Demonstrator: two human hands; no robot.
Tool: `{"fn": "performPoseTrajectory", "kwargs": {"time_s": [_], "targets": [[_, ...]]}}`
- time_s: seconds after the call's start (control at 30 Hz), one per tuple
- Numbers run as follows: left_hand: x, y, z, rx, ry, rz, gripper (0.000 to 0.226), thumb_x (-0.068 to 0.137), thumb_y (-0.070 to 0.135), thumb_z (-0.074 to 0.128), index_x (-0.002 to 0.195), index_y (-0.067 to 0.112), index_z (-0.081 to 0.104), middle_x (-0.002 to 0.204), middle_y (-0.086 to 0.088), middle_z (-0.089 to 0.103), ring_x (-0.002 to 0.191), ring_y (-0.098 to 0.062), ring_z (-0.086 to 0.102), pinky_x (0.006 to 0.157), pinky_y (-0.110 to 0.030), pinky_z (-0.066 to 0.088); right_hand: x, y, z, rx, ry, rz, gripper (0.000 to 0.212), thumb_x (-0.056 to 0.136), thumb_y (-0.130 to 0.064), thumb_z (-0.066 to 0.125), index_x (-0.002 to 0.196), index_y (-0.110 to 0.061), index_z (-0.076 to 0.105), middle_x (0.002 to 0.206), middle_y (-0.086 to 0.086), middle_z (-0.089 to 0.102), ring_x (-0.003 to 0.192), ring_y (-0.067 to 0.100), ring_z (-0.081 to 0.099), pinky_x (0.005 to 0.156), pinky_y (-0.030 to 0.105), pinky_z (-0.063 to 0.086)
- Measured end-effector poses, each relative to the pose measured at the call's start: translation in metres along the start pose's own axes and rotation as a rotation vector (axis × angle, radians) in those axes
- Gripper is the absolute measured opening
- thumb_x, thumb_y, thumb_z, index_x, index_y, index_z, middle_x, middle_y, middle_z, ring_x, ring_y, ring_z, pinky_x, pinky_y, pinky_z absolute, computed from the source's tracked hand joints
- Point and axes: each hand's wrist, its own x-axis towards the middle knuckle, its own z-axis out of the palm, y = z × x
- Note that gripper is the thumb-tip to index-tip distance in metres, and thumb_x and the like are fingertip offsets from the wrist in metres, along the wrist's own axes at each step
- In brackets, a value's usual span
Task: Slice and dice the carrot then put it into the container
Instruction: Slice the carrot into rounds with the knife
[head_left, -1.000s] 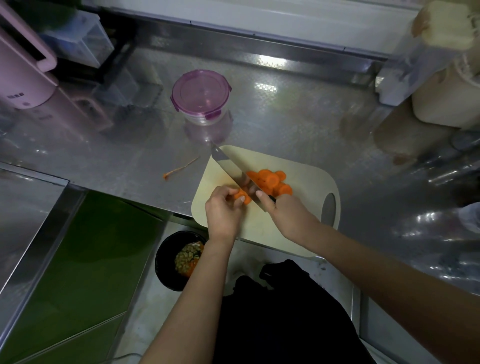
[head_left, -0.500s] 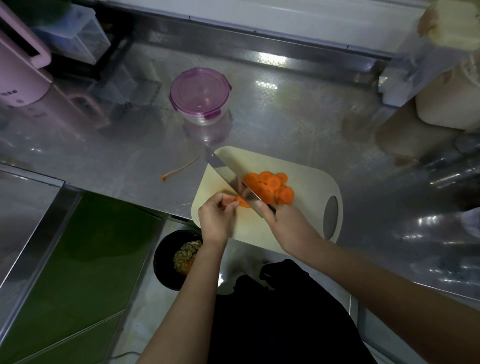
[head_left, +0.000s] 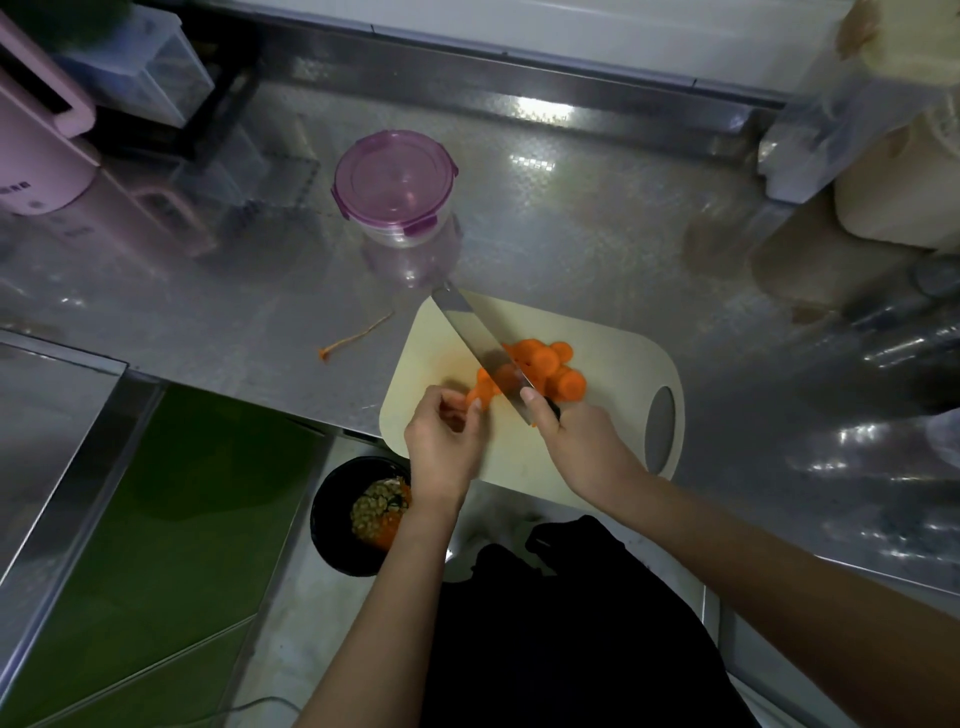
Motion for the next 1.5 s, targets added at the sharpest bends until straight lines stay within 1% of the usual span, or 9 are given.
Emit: {"fn": "performPoseTrajectory", "kwargs": {"time_s": [0.17, 0.23, 0.3, 0.37, 0.5, 0.7, 0.8, 0.93, 1.5], "targets": [[-0.011, -0.003, 0.003, -0.031, -0.017, -0.017, 0.017, 0.08, 0.016, 0.073, 0.082, 0.012, 0.057, 0.076, 0.004, 0.061, 0.067, 0.0, 0.057, 0.062, -0.005, 0.042, 0.005, 0.0, 0.011, -0.016, -0.05, 0.025, 0.046, 0.098, -0.045, 0.036, 0.067, -0.015, 0.053, 0.055, 0.004, 0.045, 0.067, 0.026, 0.052, 0.063, 0.031, 0.034], [-0.013, -0.003, 0.004, -0.078, -0.064, -0.03, 0.018, 0.081, 0.016, 0.072, 0.091, 0.016, 0.057, 0.08, 0.003, 0.062, 0.068, -0.001, 0.057, 0.064, -0.009, 0.045, 0.006, -0.002, 0.014, -0.01, -0.08, -0.007, 0.041, 0.1, -0.042, 0.036, 0.07, -0.02, 0.057, 0.061, 0.013, 0.052, 0.071, 0.033, 0.057, 0.068, 0.039, 0.044], [-0.012, -0.005, 0.004, -0.107, -0.08, -0.024, 0.026, 0.083, 0.016, 0.069, 0.107, 0.017, 0.058, 0.083, 0.001, 0.063, 0.073, -0.004, 0.058, 0.069, -0.013, 0.048, 0.008, -0.003, 0.016, -0.015, -0.085, -0.03, 0.045, 0.1, -0.04, 0.036, 0.09, -0.007, 0.065, 0.072, 0.023, 0.058, 0.077, 0.037, 0.06, 0.074, 0.044, 0.048], [-0.008, -0.006, 0.003, -0.083, -0.077, -0.008, 0.033, 0.084, 0.016, 0.068, 0.116, 0.012, 0.058, 0.089, -0.001, 0.063, 0.077, -0.008, 0.059, 0.072, -0.012, 0.047, 0.012, -0.003, 0.017, -0.009, -0.063, -0.014, 0.056, 0.098, -0.046, 0.036, 0.084, 0.002, 0.062, 0.073, 0.023, 0.059, 0.079, 0.037, 0.06, 0.075, 0.042, 0.048], [-0.004, -0.003, 0.001, -0.043, -0.092, 0.017, 0.028, 0.083, 0.012, 0.069, 0.11, 0.011, 0.061, 0.097, 0.003, 0.059, 0.074, -0.004, 0.056, 0.068, -0.005, 0.041, 0.017, -0.002, 0.018, 0.036, -0.044, -0.024, 0.061, 0.096, -0.049, 0.037, 0.109, 0.005, 0.062, 0.104, 0.025, 0.063, 0.102, 0.036, 0.057, 0.093, 0.043, 0.045], [-0.004, -0.003, -0.001, -0.109, -0.074, -0.008, 0.026, 0.082, 0.008, 0.07, 0.102, 0.017, 0.056, 0.086, 0.007, 0.061, 0.076, -0.006, 0.058, 0.069, -0.008, 0.044, 0.013, -0.004, 0.016, 0.061, -0.06, -0.055, 0.062, 0.096, -0.05, 0.037, 0.11, 0.006, 0.06, 0.102, 0.025, 0.064, 0.101, 0.035, 0.058, 0.092, 0.045, 0.045], [0.0, -0.005, 0.0, -0.131, 0.026, -0.031, 0.028, 0.08, 0.008, 0.072, 0.103, 0.016, 0.059, 0.089, 0.002, 0.063, 0.078, -0.006, 0.059, 0.071, -0.007, 0.045, 0.01, -0.006, 0.014, 0.058, -0.068, -0.035, 0.065, 0.095, -0.053, 0.034, 0.105, 0.004, 0.063, 0.094, 0.021, 0.066, 0.092, 0.031, 0.061, 0.087, 0.043, 0.048], [0.0, -0.008, 0.0, -0.132, 0.04, -0.016, 0.024, 0.081, 0.011, 0.071, 0.102, 0.015, 0.061, 0.091, 0.001, 0.064, 0.08, -0.003, 0.06, 0.073, -0.007, 0.045, 0.001, -0.005, 0.009, 0.081, -0.095, -0.028, 0.049, 0.098, -0.046, 0.036, 0.058, -0.018, 0.046, 0.053, 0.003, 0.047, 0.054, 0.013, 0.048, 0.058, 0.023, 0.038], [0.007, -0.01, -0.001, -0.101, 0.045, -0.043, 0.016, 0.081, 0.011, 0.071, 0.095, 0.01, 0.063, 0.093, 0.004, 0.065, 0.082, -0.011, 0.063, 0.079, -0.017, 0.05, -0.006, -0.004, 0.012, 0.071, -0.07, -0.017, 0.043, 0.099, -0.042, 0.037, 0.059, -0.028, 0.031, 0.055, -0.007, 0.036, 0.051, 0.005, 0.035, 0.051, 0.014, 0.027]]}}
